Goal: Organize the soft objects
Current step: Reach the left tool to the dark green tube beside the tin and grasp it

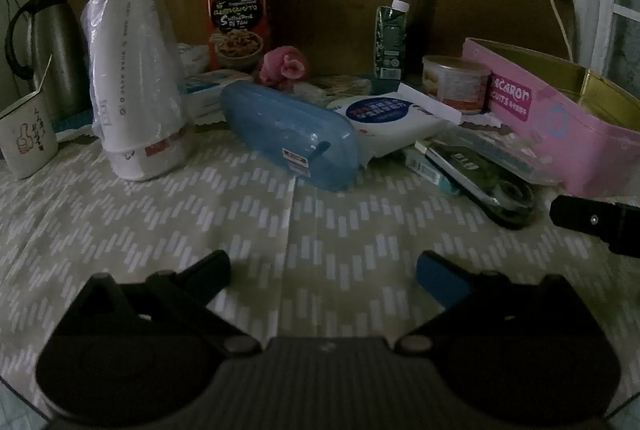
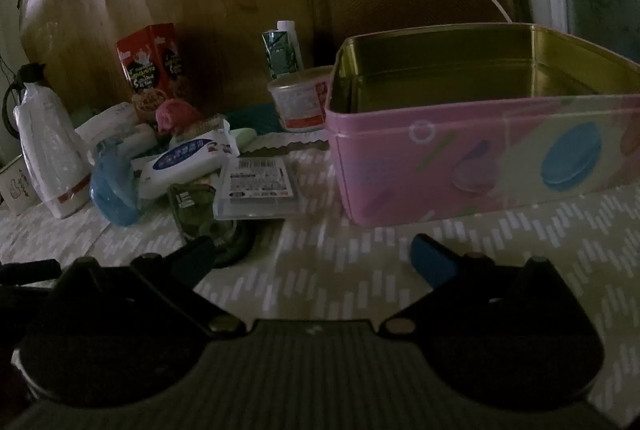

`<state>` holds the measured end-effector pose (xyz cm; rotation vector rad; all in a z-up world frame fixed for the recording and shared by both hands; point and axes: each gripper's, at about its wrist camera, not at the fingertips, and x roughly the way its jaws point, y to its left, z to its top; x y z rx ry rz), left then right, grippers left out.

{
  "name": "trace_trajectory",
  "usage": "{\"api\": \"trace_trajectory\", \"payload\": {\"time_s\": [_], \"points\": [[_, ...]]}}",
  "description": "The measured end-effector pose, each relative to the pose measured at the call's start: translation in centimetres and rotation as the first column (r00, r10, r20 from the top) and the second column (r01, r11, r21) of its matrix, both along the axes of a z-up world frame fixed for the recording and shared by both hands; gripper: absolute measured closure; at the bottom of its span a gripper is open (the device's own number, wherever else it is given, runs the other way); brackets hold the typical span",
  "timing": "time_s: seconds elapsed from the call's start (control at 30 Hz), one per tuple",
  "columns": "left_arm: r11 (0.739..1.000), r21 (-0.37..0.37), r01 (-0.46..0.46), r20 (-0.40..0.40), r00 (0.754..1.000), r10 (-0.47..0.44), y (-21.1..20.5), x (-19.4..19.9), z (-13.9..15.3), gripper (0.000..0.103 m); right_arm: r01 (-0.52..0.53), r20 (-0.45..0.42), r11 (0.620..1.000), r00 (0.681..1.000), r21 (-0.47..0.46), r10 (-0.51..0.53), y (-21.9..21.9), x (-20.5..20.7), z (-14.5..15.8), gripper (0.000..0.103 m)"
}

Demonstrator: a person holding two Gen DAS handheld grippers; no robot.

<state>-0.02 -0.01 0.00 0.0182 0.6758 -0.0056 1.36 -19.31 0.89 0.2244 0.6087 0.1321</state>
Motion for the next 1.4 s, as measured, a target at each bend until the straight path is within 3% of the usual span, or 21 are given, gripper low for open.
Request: {"api": "trace_trajectory", "payload": {"time_s": [0.57,0.8,0.93,1.07,1.33,1.4], "points": [[0.996,-0.011,0.088,-0.028,0.996,-0.088,1.3,0.7,1.0,0.0,-0.026,-0.024,0.998,0.999,-0.053,0.024,1.0,-0.9,0.5,0.0],[0.997,0.003,0.083,0.05,0.995,-0.083,0.7,1.7,1.6,0.0,-0.041,-0.008,0.999,0.999,-0.035,0.041,1.0,-1.2,0.3,0.0],[0.993,-0.093,0.078,0.022,0.997,-0.077,2.1,2.3,0.9,0.0,-0.106,0.009,0.992,0.994,-0.062,0.107,1.7,-1.4,0.7,0.0],[0.986,-0.155,0.056,0.028,0.998,-0.052,3.2,2.3,0.9,0.001,-0.212,-0.008,0.969,0.977,-0.13,0.213,3.6,-1.1,0.8,0.02],[0.99,-0.134,0.045,0.013,0.999,-0.043,2.9,2.3,0.6,0.0,-0.255,-0.016,0.951,0.966,-0.177,0.256,5.3,1.6,0.7,0.026],[0.99,-0.131,0.043,0.012,0.999,-0.042,2.9,2.4,0.6,0.0,-0.251,-0.008,0.953,0.967,-0.173,0.253,5.2,1.9,0.7,0.04]]}}
